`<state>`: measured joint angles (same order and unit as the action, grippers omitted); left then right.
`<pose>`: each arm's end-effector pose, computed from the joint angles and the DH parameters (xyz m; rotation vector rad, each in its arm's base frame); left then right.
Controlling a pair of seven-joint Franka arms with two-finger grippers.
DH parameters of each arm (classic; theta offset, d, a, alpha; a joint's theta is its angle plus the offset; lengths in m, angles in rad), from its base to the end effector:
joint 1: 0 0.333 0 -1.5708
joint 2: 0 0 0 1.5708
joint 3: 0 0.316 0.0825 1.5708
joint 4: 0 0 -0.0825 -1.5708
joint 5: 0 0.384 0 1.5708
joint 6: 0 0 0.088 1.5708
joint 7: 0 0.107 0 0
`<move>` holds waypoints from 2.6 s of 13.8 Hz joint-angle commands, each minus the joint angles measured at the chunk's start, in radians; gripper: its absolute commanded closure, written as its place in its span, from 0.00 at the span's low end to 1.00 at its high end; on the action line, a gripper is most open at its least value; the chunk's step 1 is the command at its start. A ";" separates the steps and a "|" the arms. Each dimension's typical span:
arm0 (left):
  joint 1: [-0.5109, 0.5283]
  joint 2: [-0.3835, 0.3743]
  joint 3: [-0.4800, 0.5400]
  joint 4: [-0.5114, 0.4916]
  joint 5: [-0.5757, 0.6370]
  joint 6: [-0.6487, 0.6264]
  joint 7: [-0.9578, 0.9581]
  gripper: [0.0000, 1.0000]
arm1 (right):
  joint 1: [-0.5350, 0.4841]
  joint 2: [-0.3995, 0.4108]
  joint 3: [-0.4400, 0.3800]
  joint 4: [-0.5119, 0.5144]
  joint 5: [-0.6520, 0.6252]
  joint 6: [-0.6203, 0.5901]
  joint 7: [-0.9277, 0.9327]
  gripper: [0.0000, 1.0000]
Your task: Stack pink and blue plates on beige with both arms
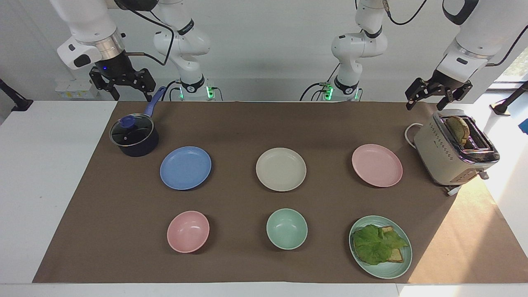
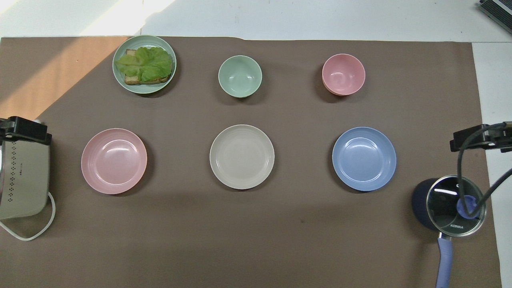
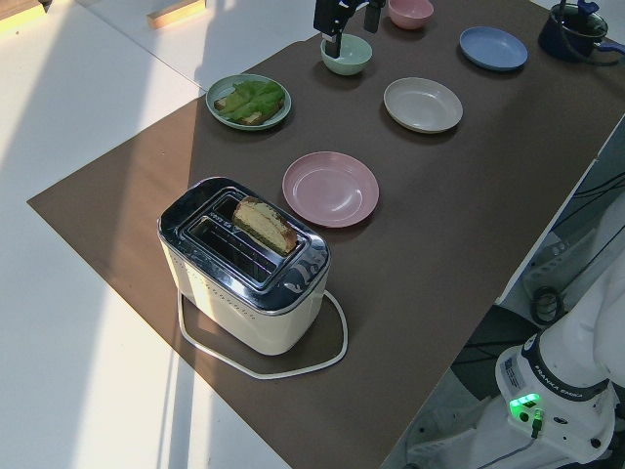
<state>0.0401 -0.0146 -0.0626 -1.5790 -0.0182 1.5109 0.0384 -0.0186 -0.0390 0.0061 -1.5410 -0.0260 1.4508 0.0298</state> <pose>0.5433 -0.0145 0.6236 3.1213 -0.0960 -0.0834 0.5299 -0.0096 0.6494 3.1132 -0.0697 -0.0794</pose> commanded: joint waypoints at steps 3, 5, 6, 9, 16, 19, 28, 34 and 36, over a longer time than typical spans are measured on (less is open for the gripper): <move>0.012 -0.061 0.012 -0.254 -0.008 0.227 -0.002 0.00 | -0.001 -0.021 -0.005 -0.025 0.017 0.014 0.021 0.00; 0.055 -0.044 0.012 -0.274 -0.008 0.273 -0.005 0.00 | -0.001 -0.021 -0.005 -0.024 0.017 0.016 0.021 0.00; 0.063 -0.025 0.012 -0.280 -0.008 0.279 -0.005 0.00 | -0.001 -0.021 -0.005 -0.024 0.018 0.014 0.021 0.00; 0.089 0.016 0.014 -0.344 -0.008 0.381 -0.002 0.00 | -0.001 -0.021 -0.005 -0.024 0.017 0.014 0.021 0.00; 0.110 0.166 0.012 -0.432 -0.008 0.541 -0.005 0.00 | -0.003 -0.021 -0.005 -0.024 0.017 0.014 0.021 0.00; 0.110 0.183 0.012 -0.507 -0.008 0.597 -0.005 0.00 | -0.003 -0.021 -0.005 -0.024 0.018 0.014 0.021 0.00; 0.106 0.168 0.012 -0.564 -0.008 0.562 -0.002 0.44 | -0.003 -0.019 -0.005 -0.021 0.017 0.014 0.018 0.00; 0.106 0.168 0.012 -0.552 -0.008 0.511 0.008 1.00 | -0.003 -0.019 -0.005 -0.021 0.017 0.014 0.010 0.00; 0.106 0.171 0.012 -0.539 -0.008 0.488 0.009 1.00 | -0.003 -0.019 -0.005 -0.024 0.018 0.014 0.010 0.00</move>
<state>0.1483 0.1722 -0.0534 -2.1091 -0.0207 2.0311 0.0395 -0.0187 -0.0390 0.0059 -1.5411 -0.0260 1.4509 0.0303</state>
